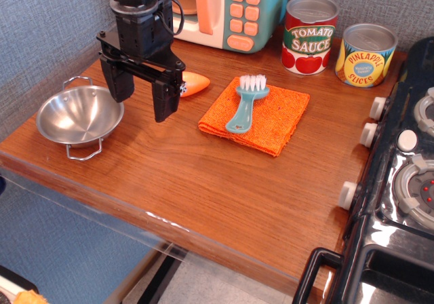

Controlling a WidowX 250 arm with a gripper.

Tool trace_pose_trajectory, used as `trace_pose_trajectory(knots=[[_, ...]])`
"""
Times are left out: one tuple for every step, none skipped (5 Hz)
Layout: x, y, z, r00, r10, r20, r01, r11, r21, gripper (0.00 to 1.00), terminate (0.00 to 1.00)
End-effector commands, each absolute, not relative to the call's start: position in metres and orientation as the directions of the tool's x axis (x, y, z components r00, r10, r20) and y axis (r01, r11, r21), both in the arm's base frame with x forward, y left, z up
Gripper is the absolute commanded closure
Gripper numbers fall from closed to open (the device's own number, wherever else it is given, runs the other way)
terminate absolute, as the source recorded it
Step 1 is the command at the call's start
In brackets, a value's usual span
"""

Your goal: Place the brush on the table in the space between the metal bowl and the microwave.

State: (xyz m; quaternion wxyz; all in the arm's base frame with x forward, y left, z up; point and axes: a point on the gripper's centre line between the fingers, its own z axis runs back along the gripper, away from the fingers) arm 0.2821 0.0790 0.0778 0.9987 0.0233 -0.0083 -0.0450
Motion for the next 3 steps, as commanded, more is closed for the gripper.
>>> trace_pose_trajectory(knots=[[0.282,0.079,0.078,0.996,-0.090,0.015,0.090,0.995,0.047,0.00,0.00],[0.311,0.062,0.071,0.997,-0.074,0.008,0.074,0.997,0.034,0.00,0.00],[0.345,0.043,0.063,0.999,-0.046,-0.001,0.046,0.999,0.011,0.00,0.00]])
